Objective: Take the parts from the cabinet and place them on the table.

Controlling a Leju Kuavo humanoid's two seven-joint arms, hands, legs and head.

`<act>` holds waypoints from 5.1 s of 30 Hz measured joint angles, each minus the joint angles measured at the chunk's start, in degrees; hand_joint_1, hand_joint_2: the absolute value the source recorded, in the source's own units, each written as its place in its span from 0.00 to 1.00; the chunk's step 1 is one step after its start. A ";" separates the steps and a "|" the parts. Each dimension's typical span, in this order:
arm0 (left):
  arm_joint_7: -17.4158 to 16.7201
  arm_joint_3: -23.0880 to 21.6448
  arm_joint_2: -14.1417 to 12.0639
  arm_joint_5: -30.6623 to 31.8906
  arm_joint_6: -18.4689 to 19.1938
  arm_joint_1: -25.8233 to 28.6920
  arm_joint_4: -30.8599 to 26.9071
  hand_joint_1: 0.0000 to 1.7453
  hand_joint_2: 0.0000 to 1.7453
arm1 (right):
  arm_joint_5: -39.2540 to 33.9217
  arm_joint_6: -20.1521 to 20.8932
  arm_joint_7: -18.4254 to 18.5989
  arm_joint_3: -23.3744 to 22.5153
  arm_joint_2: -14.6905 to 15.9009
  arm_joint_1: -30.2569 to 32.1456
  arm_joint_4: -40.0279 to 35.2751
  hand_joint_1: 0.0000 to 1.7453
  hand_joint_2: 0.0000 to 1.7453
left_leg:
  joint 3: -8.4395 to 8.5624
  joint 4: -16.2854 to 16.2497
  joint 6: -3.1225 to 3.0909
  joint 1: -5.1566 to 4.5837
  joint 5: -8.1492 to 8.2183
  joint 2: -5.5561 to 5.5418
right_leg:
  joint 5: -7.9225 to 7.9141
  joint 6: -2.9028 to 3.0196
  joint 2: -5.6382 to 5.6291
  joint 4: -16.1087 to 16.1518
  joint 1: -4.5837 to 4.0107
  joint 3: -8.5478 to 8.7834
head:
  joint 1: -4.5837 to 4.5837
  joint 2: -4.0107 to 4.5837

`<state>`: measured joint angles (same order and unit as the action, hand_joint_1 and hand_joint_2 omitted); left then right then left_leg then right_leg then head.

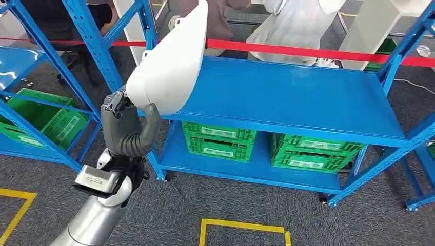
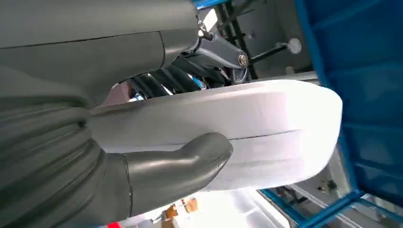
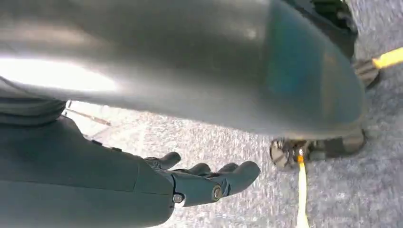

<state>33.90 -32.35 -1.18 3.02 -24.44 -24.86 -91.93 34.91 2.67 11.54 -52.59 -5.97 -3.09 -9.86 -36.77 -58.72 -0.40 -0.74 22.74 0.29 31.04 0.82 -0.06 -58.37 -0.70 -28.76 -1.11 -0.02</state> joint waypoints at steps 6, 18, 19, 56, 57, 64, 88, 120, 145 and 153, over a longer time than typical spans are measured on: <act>-0.61 1.27 -0.17 0.06 -0.61 0.66 -1.64 1.00 1.00 | -0.63 -0.57 0.13 -0.68 -0.04 0.01 -0.04 0.00 0.00 | -4.01 -12.83 2.15 0.67 11.94 -0.39 | -4.63 1.13 0.66 0.88 1.12 -4.52 | -0.22 0.00; -0.20 2.21 0.26 0.61 -1.05 1.69 -3.21 1.00 1.00 | -1.11 -0.76 -2.27 -2.01 -0.13 0.26 -0.11 0.00 0.00 | 8.55 1.64 -0.57 0.99 7.29 -0.01 | -9.26 -2.69 0.53 -0.17 2.06 -10.75 | -1.33 0.00; -0.20 2.21 0.37 0.61 -0.94 1.71 -3.34 1.00 1.00 | -1.09 -0.68 -2.18 -2.03 -0.15 0.20 -0.11 0.00 0.00 | 7.61 1.61 -1.05 0.99 6.49 -0.06 | -5.18 -2.79 0.51 -3.01 2.10 -11.73 | -1.20 0.00; 1.14 4.06 0.50 0.63 -1.59 3.64 -6.16 1.00 1.00 | -1.79 -0.92 -3.10 -3.52 -0.55 0.40 -0.11 0.00 0.00 | 1.38 1.34 -0.53 0.99 1.62 0.27 | -2.83 -3.39 0.30 -13.09 1.92 -8.90 | -2.30 0.00; 1.11 4.09 0.50 0.72 -1.59 3.68 -6.27 1.00 1.00 | -1.73 -0.83 -3.10 -3.52 -0.46 0.38 -0.11 0.00 0.00 | 0.53 0.82 -0.20 1.10 1.26 0.25 | -3.41 -3.48 0.30 -8.26 2.05 -5.11 | -2.25 0.00; 0.98 4.55 0.66 0.94 -1.77 4.00 -6.97 1.00 1.00 | -1.38 -0.61 -2.99 -3.52 -0.48 0.16 -0.09 0.00 0.00 | -1.66 -0.62 2.37 1.26 1.00 0.06 | -1.46 0.20 0.19 0.33 1.66 -1.87 | -2.21 0.00; 1.33 5.70 1.11 2.34 -1.53 5.98 -7.10 1.00 1.00 | -0.31 -0.26 -2.91 -3.52 -0.13 0.14 -0.13 0.00 0.00 | -0.43 0.70 0.17 1.33 0.77 0.45 | -2.61 -3.61 0.11 -7.47 2.36 -3.14 | -2.05 0.00; 0.13 6.58 2.56 4.37 -0.76 5.23 -4.92 1.00 1.00 | 1.09 0.09 -5.16 -3.37 -0.15 0.43 -0.13 0.00 0.00 | 4.55 0.22 -0.70 0.65 5.28 -3.87 | -2.37 -1.96 -2.75 -1.10 1.66 -3.78 | -1.79 0.00; 1.18 6.93 2.58 4.61 -0.98 5.06 -3.93 1.00 1.00 | 0.98 0.09 -5.18 -3.32 -0.52 0.45 -0.11 0.00 0.00 | 4.32 0.79 -1.02 0.71 4.83 -1.09 | 5.08 -2.58 0.41 -15.04 1.64 -10.56 | -1.51 0.00; 0.41 6.95 2.58 5.31 -0.96 5.04 -3.89 1.00 1.00 | 1.27 0.11 -5.25 -3.30 -0.48 0.56 -0.13 0.00 0.00 | 3.57 0.02 0.03 0.46 4.81 -5.90 | -2.93 -0.90 -2.80 -0.56 1.06 -4.50 | -1.33 0.00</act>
<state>34.32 -25.40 1.40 8.33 -25.40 -19.82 -95.82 36.17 2.78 6.29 -55.89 -6.45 -2.52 -9.99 -33.21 -58.70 -0.37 -0.27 27.55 -5.61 28.11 -0.09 -2.86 -58.93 0.36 -33.26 -2.45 -0.02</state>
